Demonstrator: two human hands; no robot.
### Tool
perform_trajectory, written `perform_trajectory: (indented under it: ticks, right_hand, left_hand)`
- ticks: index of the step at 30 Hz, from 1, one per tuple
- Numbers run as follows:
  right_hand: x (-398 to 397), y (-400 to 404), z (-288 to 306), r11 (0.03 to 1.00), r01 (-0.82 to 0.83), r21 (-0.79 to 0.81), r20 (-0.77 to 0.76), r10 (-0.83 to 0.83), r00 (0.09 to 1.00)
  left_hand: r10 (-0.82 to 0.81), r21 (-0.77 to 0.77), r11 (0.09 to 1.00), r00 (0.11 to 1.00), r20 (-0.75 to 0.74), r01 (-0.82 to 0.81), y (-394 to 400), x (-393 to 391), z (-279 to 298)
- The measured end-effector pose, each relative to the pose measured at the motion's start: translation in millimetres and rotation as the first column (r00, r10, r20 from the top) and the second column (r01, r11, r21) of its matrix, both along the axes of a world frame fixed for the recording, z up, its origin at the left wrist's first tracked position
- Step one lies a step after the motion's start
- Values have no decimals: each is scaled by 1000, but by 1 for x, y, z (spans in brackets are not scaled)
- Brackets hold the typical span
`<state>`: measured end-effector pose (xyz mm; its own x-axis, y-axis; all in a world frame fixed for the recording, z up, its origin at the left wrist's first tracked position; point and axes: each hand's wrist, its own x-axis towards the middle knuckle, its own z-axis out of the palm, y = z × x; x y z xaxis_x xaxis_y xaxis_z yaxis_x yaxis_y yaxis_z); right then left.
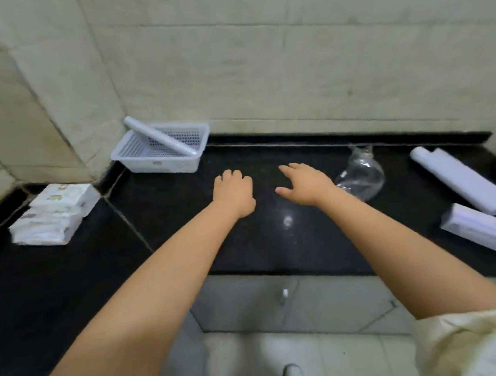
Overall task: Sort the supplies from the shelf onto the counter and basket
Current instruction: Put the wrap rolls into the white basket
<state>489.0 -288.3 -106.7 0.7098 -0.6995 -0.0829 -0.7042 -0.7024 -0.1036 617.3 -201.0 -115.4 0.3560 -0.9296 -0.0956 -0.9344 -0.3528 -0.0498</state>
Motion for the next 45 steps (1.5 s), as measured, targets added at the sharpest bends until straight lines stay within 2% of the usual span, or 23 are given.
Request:
perform_trajectory:
  ticks: [5, 10, 14, 21, 28, 32, 37, 41, 45]
  right_hand:
    - [-141, -19, 13, 974, 227, -14, 72, -225, 972]
    - [-274, -44, 14, 910, 415, -21, 102, -411, 906]
    - [-369, -74, 9, 872, 487, 39, 109, -488, 866]
    - [-473, -130, -3, 836, 533, 128, 115, -547, 829]
    - [-502, -196, -36, 793, 571, 211, 118, -600, 791]
    - [-499, -243, -55, 808, 562, 179, 98, -583, 807]
    - [-472, -313, -83, 836, 539, 107, -64, -535, 842]
    - [-442, -357, -122, 866, 495, 72, -123, -485, 866]
    - [-431, -386, -158, 836, 543, 78, -170, -526, 833]
  left_hand:
    - [-236, 1, 972, 972, -21, 236, -60, -129, 4]
    - [-379, 20, 925, 924, -38, 380, -118, -249, 7]
    - [-427, 49, 901, 902, -57, 430, -162, -334, 2]
    - [-442, 101, 888, 893, -91, 449, -216, -432, -20]
    - [-358, 171, 912, 928, -108, 372, -272, -442, -48]
    - [-314, 158, 930, 940, -135, 333, -321, -444, -60]
    - [-300, 172, 928, 936, -185, 331, -387, -438, -82]
    - [-254, 197, 935, 943, -213, 296, -430, -418, -98]
    - [-199, 222, 942, 952, -234, 252, -457, -403, -115]
